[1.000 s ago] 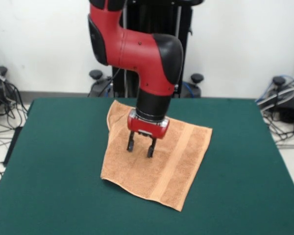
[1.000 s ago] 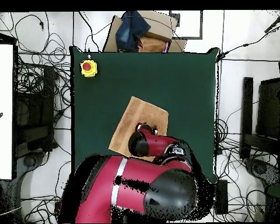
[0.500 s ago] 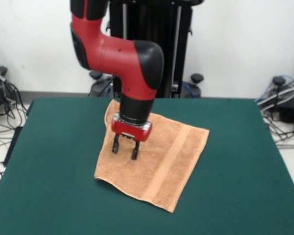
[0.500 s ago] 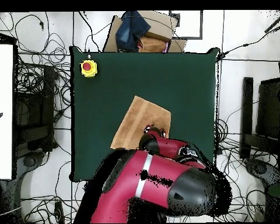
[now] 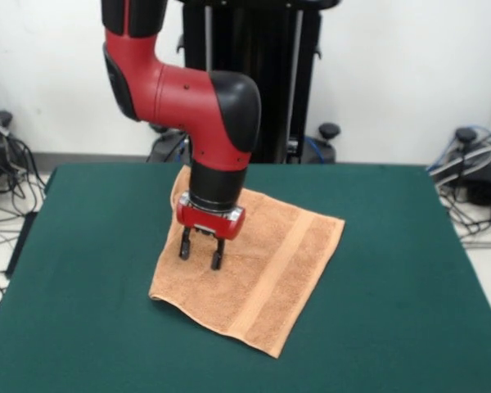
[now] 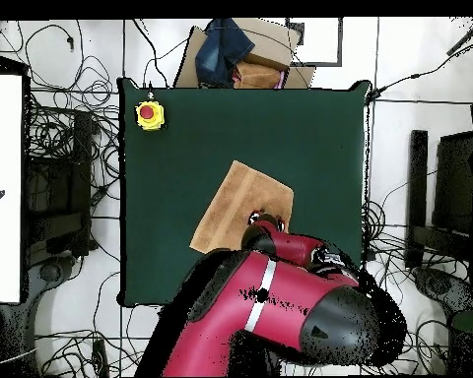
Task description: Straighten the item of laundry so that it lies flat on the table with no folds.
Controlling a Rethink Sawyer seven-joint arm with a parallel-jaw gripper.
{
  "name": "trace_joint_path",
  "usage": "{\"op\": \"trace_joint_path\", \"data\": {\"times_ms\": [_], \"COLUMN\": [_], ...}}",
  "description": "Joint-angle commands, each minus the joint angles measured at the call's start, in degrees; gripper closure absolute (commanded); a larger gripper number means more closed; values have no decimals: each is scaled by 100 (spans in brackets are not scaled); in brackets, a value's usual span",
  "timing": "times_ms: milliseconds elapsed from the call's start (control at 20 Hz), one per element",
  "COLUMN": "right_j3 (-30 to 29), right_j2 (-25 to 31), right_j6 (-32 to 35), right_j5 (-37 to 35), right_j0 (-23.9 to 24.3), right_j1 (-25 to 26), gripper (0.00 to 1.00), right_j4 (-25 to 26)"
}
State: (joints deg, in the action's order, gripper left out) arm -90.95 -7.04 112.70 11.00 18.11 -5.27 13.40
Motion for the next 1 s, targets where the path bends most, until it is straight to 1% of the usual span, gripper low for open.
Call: {"op": "trace_joint_path", "data": {"times_ms": [50,250,350,500,600,750,1000], "right_j3": [495,372,245,-4,-26,-9,-153], "right_j2": [318,268,180,-41,-120,-114,-153], "right_j6": [662,761,881,1190,1242,1152,1077], "right_j5": [206,164,175,298,303,291,114], "right_j0": [-227,-328,-464,-877,-1036,-1012,-1052], "right_j1": [243,143,74,19,23,29,-173], "gripper": [0,0,0,0,0,0,0], "right_j4": [-140,-250,-384,-815,-1006,-1029,-1068]}}
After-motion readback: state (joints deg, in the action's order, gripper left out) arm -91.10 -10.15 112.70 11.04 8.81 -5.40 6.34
